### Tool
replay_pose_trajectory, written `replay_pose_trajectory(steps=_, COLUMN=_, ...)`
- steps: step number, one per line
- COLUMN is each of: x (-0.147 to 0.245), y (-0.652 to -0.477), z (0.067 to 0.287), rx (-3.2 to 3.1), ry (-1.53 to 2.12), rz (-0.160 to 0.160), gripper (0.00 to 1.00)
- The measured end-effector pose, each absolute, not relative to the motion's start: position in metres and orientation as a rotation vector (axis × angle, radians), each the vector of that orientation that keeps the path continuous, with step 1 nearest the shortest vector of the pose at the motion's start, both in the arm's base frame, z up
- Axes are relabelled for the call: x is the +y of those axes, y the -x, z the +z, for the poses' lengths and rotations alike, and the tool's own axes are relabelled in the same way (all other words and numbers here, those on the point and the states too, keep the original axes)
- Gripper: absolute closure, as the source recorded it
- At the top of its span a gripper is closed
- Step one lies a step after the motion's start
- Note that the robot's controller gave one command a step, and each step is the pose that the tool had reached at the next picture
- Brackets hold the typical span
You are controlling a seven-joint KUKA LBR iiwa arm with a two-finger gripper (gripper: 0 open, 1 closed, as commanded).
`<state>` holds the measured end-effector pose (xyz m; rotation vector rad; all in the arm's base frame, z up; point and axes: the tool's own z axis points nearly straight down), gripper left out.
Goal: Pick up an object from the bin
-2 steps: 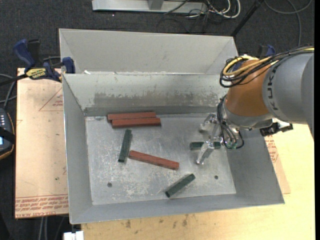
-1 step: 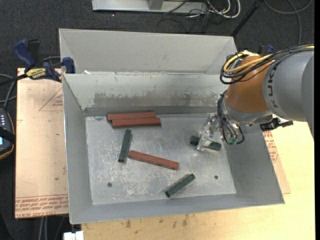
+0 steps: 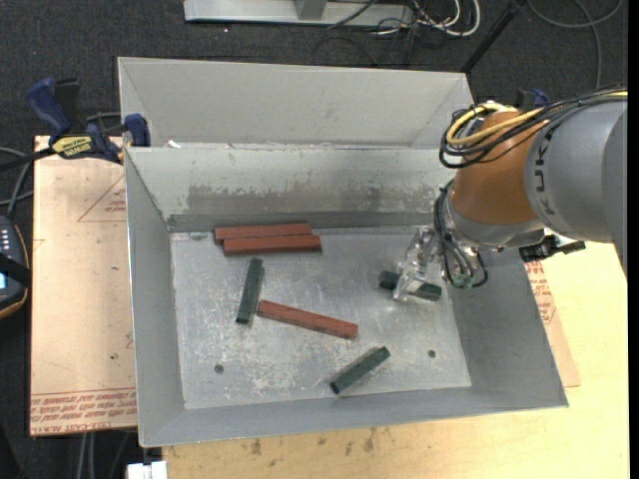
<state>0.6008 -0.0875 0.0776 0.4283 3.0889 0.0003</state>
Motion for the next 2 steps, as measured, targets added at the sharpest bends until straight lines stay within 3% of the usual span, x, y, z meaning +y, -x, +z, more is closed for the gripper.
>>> replay_pose_trajectory(steps=1, x=-0.087, y=-0.599, z=0.081, rx=3.098, ry=-0.428, rz=0.001, gripper=1.00)
replay_pose_trajectory(steps=2, x=-0.086, y=-0.596, z=0.099, rx=3.113, ry=-0.430, rz=0.001, gripper=1.00)
